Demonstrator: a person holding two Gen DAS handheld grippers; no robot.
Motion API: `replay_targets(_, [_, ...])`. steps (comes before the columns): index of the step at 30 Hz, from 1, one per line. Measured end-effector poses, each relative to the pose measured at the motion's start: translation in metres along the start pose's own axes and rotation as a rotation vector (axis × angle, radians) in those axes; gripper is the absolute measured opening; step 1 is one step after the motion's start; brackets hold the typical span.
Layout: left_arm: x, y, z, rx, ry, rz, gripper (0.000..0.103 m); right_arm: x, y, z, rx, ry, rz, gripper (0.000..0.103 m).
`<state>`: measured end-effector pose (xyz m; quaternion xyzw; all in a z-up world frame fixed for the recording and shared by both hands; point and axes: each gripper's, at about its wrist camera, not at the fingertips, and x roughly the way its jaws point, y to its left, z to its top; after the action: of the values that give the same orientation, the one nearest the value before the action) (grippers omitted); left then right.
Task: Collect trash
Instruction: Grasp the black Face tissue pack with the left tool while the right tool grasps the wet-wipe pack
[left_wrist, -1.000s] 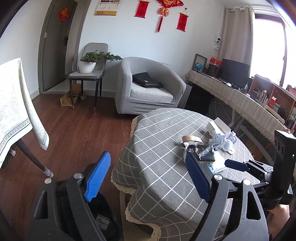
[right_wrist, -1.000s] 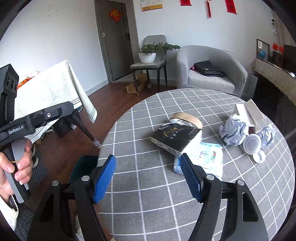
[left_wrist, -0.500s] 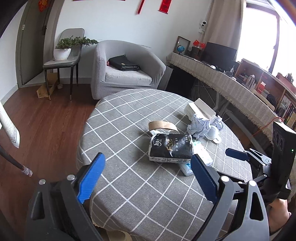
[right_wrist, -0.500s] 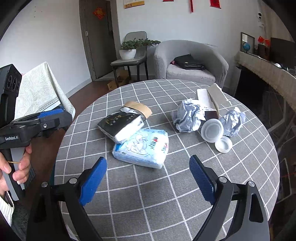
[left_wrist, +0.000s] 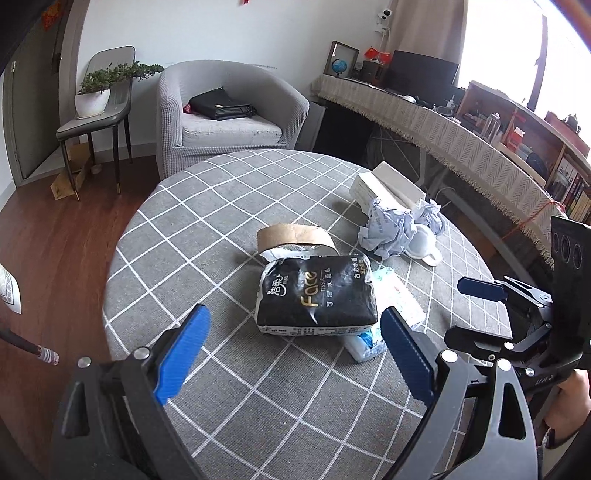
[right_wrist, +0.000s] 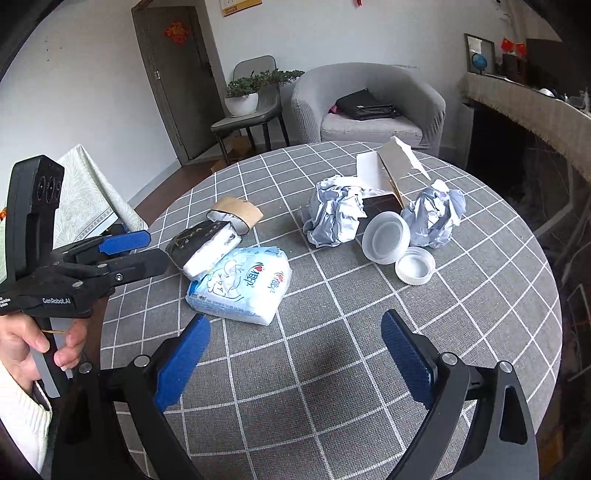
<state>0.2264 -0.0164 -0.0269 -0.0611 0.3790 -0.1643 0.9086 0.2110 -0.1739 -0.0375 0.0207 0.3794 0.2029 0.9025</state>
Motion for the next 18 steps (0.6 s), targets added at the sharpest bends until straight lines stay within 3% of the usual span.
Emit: replay_targets(18, [0.031,-0.006,0.011,-0.030,0.072,-0.060,0.095,0.014,-0.001,0.004,-0.027,0.058,0.025,0.095])
